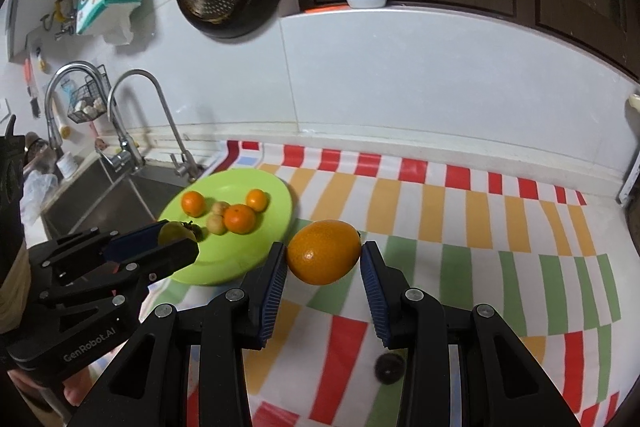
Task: Organize fruits
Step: 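Carry both fruits onto the green plate and open both grippers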
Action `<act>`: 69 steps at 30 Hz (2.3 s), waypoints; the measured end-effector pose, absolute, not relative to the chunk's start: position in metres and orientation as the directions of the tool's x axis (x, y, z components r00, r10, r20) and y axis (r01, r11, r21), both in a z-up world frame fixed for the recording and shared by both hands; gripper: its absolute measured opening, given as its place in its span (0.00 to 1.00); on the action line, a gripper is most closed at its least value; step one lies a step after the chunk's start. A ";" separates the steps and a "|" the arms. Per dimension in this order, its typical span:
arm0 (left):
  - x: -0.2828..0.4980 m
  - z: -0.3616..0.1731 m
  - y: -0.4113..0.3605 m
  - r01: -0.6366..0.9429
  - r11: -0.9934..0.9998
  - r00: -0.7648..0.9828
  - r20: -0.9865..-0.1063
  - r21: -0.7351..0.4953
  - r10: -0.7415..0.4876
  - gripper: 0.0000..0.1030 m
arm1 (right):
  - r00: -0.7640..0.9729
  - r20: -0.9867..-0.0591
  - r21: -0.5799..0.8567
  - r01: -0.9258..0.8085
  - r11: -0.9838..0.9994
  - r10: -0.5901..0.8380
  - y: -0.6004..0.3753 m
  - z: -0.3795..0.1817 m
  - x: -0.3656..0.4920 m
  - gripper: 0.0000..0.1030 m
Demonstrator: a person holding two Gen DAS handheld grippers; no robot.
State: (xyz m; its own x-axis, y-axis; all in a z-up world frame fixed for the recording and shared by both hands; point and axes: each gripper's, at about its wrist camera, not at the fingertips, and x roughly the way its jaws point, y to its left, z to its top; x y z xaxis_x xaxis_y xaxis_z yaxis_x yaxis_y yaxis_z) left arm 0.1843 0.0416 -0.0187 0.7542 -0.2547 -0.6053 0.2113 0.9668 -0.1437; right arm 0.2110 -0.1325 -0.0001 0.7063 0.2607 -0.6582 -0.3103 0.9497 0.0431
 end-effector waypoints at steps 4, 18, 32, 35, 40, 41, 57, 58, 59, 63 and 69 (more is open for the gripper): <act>0.178 -0.015 0.055 0.191 0.972 0.766 -0.598 -0.139 -0.236 0.27 | 0.707 -0.651 0.046 -0.328 0.943 0.277 -0.120 0.003 0.207 0.38; 0.166 -0.009 0.100 0.132 0.984 0.793 -0.582 -0.121 -0.178 0.27 | 0.694 -0.639 0.056 -0.390 0.919 0.333 -0.072 0.006 0.205 0.38; 0.178 -0.031 0.142 0.083 0.993 0.777 -0.618 -0.085 -0.118 0.27 | 0.648 -0.683 0.049 -0.419 0.906 0.337 -0.027 -0.020 0.222 0.38; 0.184 -0.037 0.147 0.083 0.994 0.771 -0.627 -0.077 -0.112 0.27 | 0.635 -0.696 0.047 -0.426 0.904 0.336 -0.020 -0.028 0.226 0.38; 0.196 -0.052 0.155 0.084 0.994 0.755 -0.646 -0.074 -0.112 0.27 | 0.608 -0.722 0.048 -0.432 0.901 0.329 -0.009 -0.042 0.237 0.38; 0.199 -0.055 0.156 0.086 0.993 0.752 -0.650 -0.076 -0.114 0.27 | 0.603 -0.728 0.047 -0.432 0.901 0.327 -0.008 -0.045 0.239 0.38; 0.249 -0.098 0.174 0.134 0.989 0.697 -0.704 -0.061 -0.137 0.27 | 0.500 -0.815 0.055 -0.436 0.898 0.293 0.019 -0.096 0.275 0.38; 0.251 -0.100 0.176 0.136 0.989 0.695 -0.706 -0.061 -0.139 0.27 | 0.497 -0.817 0.055 -0.434 0.899 0.290 0.020 -0.097 0.277 0.38; 0.253 -0.101 0.176 0.140 0.988 0.693 -0.707 -0.062 -0.143 0.27 | 0.495 -0.820 0.056 -0.431 0.901 0.288 0.020 -0.099 0.278 0.38; 0.258 -0.106 0.174 0.157 0.986 0.685 -0.712 -0.063 -0.154 0.27 | 0.493 -0.823 0.053 -0.427 0.903 0.282 0.020 -0.101 0.282 0.38; 0.260 -0.105 0.170 0.162 0.986 0.691 -0.710 -0.028 -0.134 0.46 | 0.501 -0.816 0.059 -0.423 0.904 0.288 0.019 -0.101 0.285 0.38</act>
State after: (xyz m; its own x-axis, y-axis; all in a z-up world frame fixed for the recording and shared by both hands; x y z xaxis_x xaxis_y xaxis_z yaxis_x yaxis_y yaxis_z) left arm 0.2605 0.1699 -0.1049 0.6914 -0.1336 -0.7100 0.1621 0.9864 -0.0278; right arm 0.2845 0.0195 -0.1006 0.5006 0.2880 -0.8164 -0.4234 0.9040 0.0593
